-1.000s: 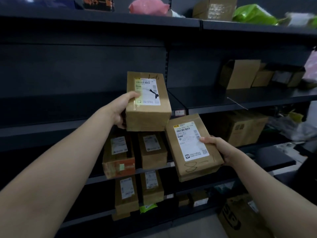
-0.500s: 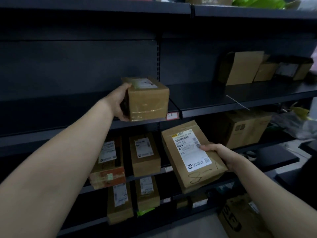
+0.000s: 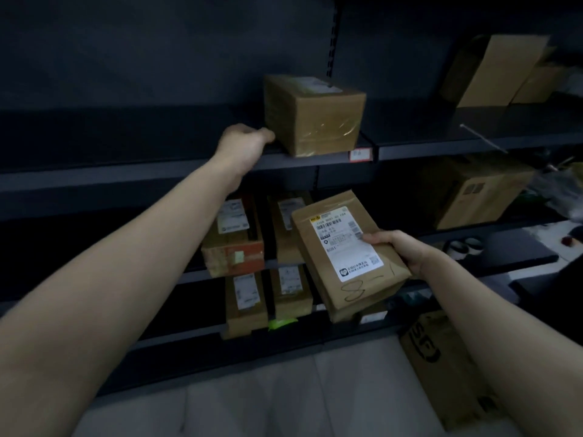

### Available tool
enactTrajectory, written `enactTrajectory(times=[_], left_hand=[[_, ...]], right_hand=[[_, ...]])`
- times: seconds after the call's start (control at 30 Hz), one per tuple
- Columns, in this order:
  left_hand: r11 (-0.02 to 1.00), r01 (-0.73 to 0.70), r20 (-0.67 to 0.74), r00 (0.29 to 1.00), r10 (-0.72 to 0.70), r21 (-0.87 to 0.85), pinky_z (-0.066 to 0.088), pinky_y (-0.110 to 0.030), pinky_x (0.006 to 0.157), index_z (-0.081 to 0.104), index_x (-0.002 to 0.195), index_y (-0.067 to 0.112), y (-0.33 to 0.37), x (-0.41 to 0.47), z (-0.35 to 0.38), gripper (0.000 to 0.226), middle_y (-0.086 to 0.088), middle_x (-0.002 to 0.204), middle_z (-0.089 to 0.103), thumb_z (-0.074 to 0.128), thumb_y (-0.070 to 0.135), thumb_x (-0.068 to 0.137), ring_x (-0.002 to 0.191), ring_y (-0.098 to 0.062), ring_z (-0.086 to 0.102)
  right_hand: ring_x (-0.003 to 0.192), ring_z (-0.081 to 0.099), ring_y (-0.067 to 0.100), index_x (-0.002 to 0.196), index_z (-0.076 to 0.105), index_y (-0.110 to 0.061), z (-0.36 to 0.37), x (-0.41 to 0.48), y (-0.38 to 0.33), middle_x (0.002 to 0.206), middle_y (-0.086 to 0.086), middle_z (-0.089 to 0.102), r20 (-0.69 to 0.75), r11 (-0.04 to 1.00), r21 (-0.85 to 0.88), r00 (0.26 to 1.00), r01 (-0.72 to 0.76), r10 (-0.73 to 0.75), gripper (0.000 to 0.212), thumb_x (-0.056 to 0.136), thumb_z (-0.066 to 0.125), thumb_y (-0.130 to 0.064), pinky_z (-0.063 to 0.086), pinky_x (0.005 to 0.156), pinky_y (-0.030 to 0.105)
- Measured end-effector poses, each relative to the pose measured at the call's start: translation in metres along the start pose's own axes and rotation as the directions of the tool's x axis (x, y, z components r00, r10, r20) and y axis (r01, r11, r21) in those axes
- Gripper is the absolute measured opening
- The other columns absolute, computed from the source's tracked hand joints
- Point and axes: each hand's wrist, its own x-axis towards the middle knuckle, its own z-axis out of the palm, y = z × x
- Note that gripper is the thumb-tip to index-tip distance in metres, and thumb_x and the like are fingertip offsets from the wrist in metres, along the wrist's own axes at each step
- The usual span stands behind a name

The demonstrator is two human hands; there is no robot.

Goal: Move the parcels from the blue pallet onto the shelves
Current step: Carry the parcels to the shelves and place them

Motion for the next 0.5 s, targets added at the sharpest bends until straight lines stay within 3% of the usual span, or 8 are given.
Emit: enactTrajectory(times=[0.17, 0.3, 0.4, 0.5], left_hand=[[0.959, -0.152, 0.154, 0.981, 0.117, 0.240, 0.048, -0.027, 0.081, 0.066, 0.101, 0.018, -0.055, -0.051, -0.040, 0.018, 0.001, 0.098, 0.066, 0.063, 0.026, 0.084, 0.094, -0.015, 0.061], [0.914, -0.208, 0.297, 0.949, 0.103, 0.348, 0.045, -0.019, 0.072, 0.067, 0.096, 0.024, -0.097, -0.083, -0.090, 0.012, 0.009, 0.092, 0.064, 0.062, 0.024, 0.086, 0.087, -0.007, 0.060], [0.889, -0.211, 0.288, 0.953, 0.095, 0.407, 0.043, -0.012, 0.066, 0.068, 0.098, 0.020, -0.126, -0.101, -0.123, 0.014, 0.010, 0.085, 0.063, 0.062, 0.023, 0.086, 0.080, -0.006, 0.059], [0.877, -0.190, 0.280, 0.958, 0.066, 0.441, 0.045, -0.015, 0.067, 0.067, 0.100, 0.019, -0.155, -0.116, -0.151, 0.015, 0.010, 0.084, 0.062, 0.061, 0.023, 0.087, 0.080, -0.007, 0.059]], right_hand=[[0.078, 0.073, 0.028, 0.108, 0.065, -0.004, 0.070, 0.008, 0.030, 0.095, 0.017, 0.074, 0.041, 0.993, 0.006, 0.993, -0.114, 0.114, 0.055, 0.062, 0.079, -0.032, 0.059, 0.061, 0.035], [0.087, 0.072, 0.030, 0.110, 0.065, -0.004, 0.132, 0.016, 0.057, 0.104, 0.018, 0.072, 0.094, 0.981, -0.013, 0.977, -0.193, 0.193, 0.053, 0.065, 0.078, -0.029, 0.058, 0.076, 0.040], [0.096, 0.068, 0.033, 0.114, 0.064, -0.005, 0.176, 0.023, 0.076, 0.113, 0.020, 0.069, 0.125, 0.972, -0.065, 0.964, -0.226, 0.233, 0.063, 0.061, 0.081, -0.033, 0.052, 0.091, 0.047], [0.096, 0.068, 0.033, 0.113, 0.065, -0.005, 0.215, 0.030, 0.095, 0.109, 0.018, 0.071, 0.135, 0.960, -0.091, 0.951, -0.266, 0.277, 0.064, 0.059, 0.082, -0.034, 0.050, 0.096, 0.048]])
